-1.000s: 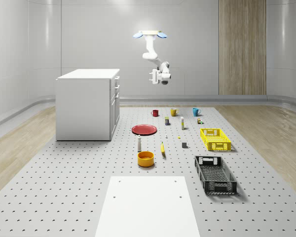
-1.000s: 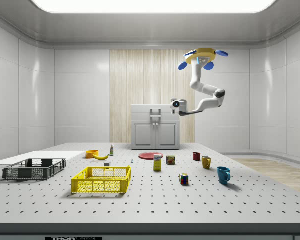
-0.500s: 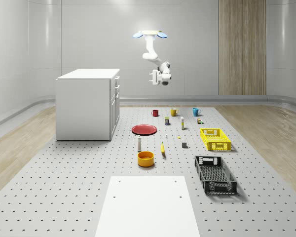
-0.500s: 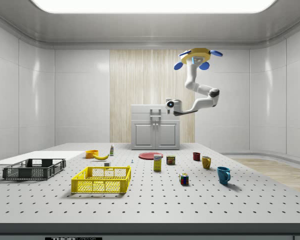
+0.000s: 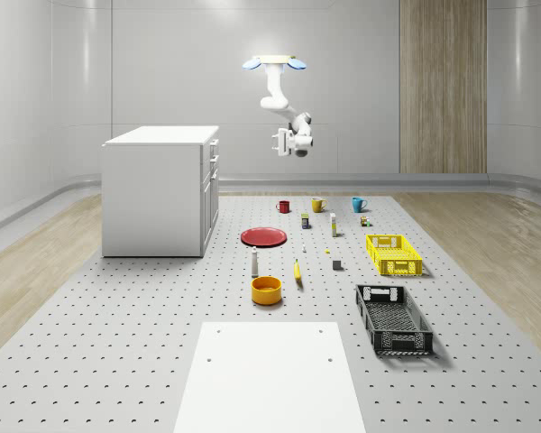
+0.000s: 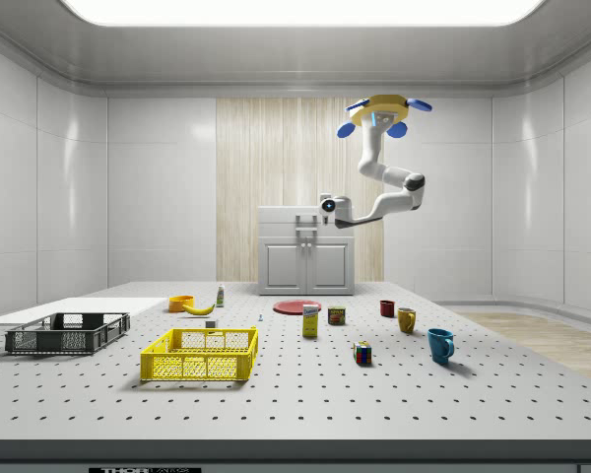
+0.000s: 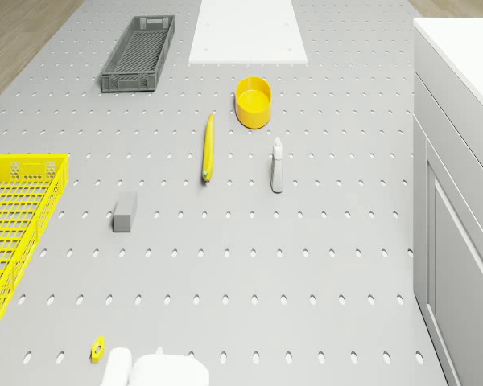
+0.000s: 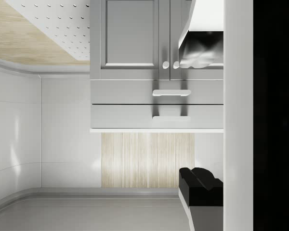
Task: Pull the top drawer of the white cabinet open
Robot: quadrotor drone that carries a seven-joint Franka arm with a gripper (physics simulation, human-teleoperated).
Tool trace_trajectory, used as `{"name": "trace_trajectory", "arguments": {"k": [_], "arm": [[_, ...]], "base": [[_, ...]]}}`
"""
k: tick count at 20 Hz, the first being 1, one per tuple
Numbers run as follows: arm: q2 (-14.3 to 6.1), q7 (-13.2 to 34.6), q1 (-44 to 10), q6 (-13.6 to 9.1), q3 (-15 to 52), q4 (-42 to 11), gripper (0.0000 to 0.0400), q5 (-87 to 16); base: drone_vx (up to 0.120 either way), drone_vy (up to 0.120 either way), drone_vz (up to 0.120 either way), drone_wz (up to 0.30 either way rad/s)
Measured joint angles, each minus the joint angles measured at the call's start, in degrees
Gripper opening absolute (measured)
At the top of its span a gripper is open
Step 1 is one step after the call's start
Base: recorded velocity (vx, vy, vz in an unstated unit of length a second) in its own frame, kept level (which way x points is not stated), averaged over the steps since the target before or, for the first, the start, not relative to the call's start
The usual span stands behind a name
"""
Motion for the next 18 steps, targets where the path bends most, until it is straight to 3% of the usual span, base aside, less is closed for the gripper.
{"name": "trace_trajectory", "arguments": {"k": [18], "arm": [[1.3, -2.8, 3.6, 11.8, 9.5, -6.4, 0.0305, 9.2]], "base": [[0.000, 0.000, 0.000, 0.000]]}}
